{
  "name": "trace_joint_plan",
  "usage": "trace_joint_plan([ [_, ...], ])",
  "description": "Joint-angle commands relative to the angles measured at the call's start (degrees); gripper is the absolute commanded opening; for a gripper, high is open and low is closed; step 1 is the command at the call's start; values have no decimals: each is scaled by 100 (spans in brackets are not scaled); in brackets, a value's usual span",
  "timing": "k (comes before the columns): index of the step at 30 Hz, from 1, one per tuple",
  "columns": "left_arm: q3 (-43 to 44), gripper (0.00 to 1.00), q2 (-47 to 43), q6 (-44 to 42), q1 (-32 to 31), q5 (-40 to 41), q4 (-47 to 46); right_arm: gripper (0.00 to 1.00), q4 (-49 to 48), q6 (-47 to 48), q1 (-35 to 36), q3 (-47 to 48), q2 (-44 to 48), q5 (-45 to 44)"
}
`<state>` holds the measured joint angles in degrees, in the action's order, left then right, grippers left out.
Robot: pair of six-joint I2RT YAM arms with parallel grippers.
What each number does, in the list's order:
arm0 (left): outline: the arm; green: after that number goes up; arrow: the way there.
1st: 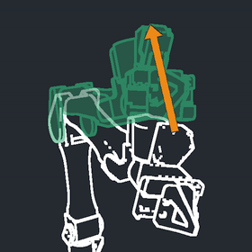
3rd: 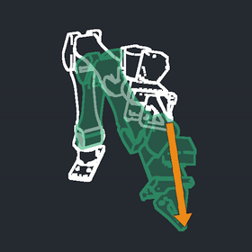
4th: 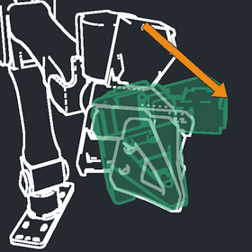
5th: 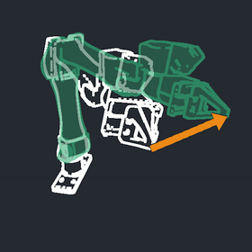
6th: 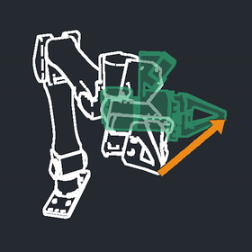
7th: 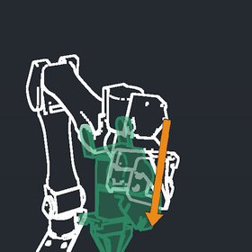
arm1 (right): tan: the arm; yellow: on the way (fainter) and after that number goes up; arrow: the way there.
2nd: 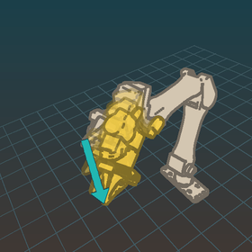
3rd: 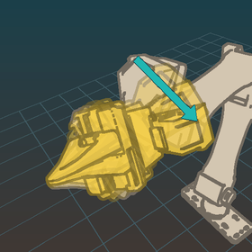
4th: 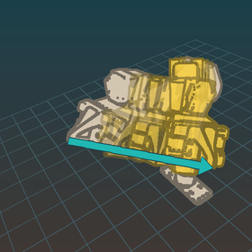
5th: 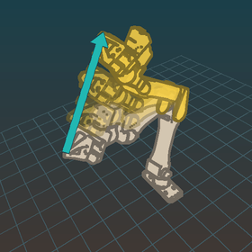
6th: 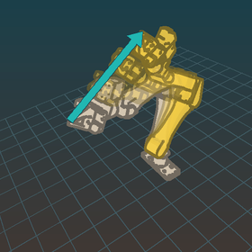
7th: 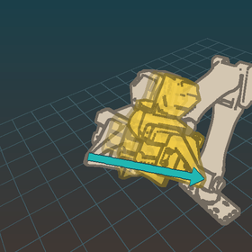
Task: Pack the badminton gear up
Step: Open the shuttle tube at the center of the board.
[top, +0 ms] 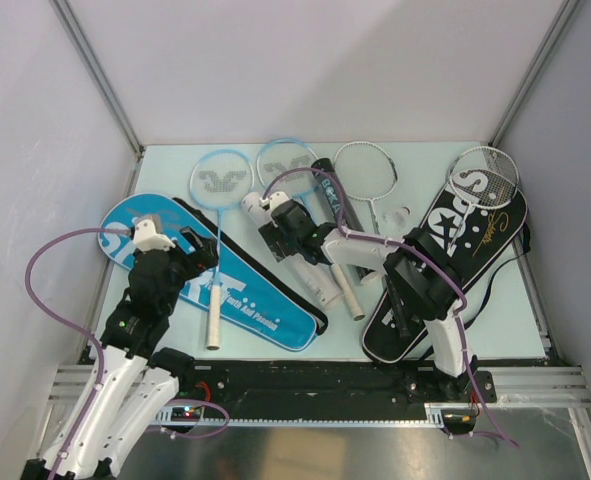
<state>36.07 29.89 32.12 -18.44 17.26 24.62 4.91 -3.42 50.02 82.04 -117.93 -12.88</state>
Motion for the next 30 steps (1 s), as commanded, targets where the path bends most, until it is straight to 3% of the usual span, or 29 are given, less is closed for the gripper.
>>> trace_joint_plan([
  [1, 37, 97, -51, 165, 82, -204, -101, 78, 188, -64, -9, 429, -94, 37],
  [6, 53, 98, -40, 163, 120, -231, -34, 87, 480, -119, 30, 649, -411, -74],
  [14, 91, 98, -7, 265, 257, -371, 100, 83, 488, -124, -5, 713, -519, -20],
  [22, 161, 96, -33, 159, 343, -660, 104, 62, 295, -201, -39, 546, -190, 289],
  [26, 394, 96, 25, -44, 364, -898, 100, 53, -58, -263, -59, 53, 693, 752],
  [30, 940, 95, 217, -569, 363, -1185, 102, 48, -353, -46, -150, -693, 1829, 1759],
])
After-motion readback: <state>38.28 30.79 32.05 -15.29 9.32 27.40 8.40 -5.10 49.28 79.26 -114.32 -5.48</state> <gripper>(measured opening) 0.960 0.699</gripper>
